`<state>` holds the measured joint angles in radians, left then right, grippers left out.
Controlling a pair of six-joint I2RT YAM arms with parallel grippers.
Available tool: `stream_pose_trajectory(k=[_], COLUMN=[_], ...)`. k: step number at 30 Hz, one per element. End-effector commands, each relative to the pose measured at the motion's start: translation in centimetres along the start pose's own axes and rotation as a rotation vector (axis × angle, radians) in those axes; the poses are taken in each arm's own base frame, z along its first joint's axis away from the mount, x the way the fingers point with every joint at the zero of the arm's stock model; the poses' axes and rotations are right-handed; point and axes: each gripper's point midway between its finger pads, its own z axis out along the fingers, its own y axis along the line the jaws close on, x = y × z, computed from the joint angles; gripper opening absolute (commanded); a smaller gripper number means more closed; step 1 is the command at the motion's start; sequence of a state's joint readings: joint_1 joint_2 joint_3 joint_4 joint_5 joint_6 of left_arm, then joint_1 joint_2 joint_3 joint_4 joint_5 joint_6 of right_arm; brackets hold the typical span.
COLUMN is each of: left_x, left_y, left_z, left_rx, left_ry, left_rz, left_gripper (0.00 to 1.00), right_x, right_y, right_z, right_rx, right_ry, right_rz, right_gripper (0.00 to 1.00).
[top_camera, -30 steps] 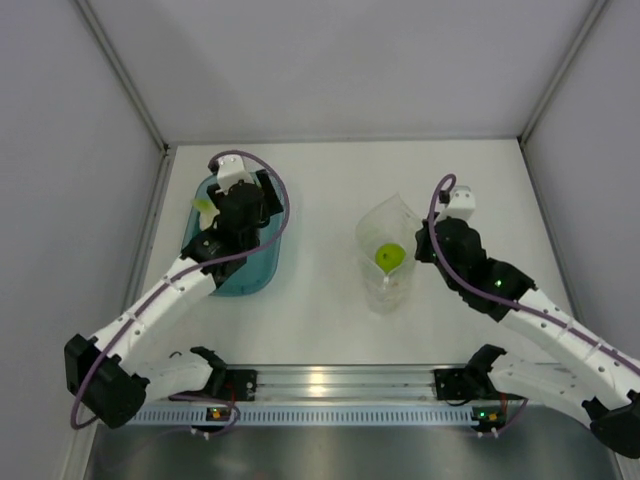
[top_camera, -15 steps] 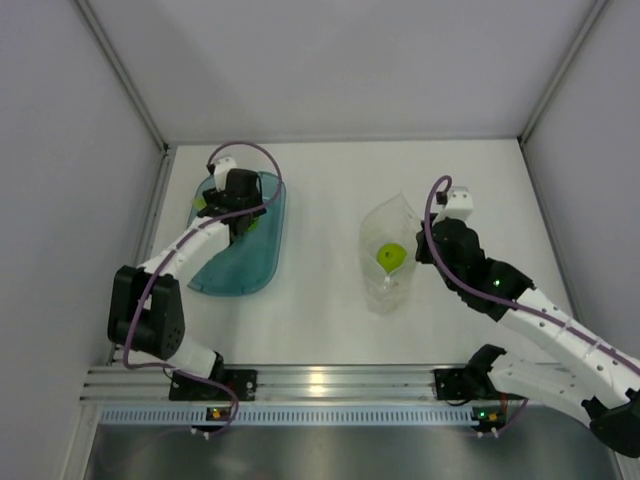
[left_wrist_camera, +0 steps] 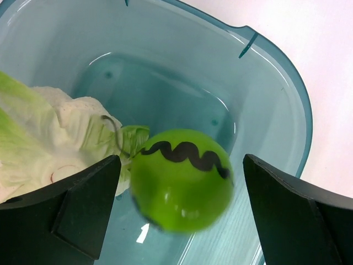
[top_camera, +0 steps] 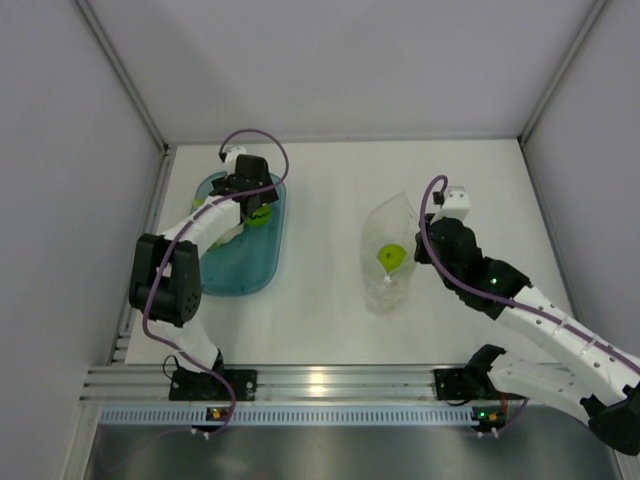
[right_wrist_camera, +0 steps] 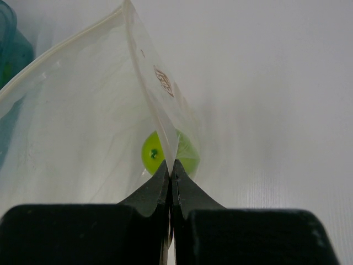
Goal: Open the zip-top bag and remove the fake food
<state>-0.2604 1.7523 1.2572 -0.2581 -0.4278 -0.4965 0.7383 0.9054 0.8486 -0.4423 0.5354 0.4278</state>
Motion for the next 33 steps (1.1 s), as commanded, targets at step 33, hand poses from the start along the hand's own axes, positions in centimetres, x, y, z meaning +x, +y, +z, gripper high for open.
stream_pose_trajectory(k=[33], left_x=[-4.8], left_y=[-15.9], left_z=[-30.1], left_rx=[0.981], left_ry=[-0.150], left_rz=[-0.024], left_gripper=[0.70], right_x=[-4.9], right_y=[5.5], right_z=[1.1], right_rx=[-0.130], right_ry=[0.008], right_rz=[0.070], right_gripper=[0.00])
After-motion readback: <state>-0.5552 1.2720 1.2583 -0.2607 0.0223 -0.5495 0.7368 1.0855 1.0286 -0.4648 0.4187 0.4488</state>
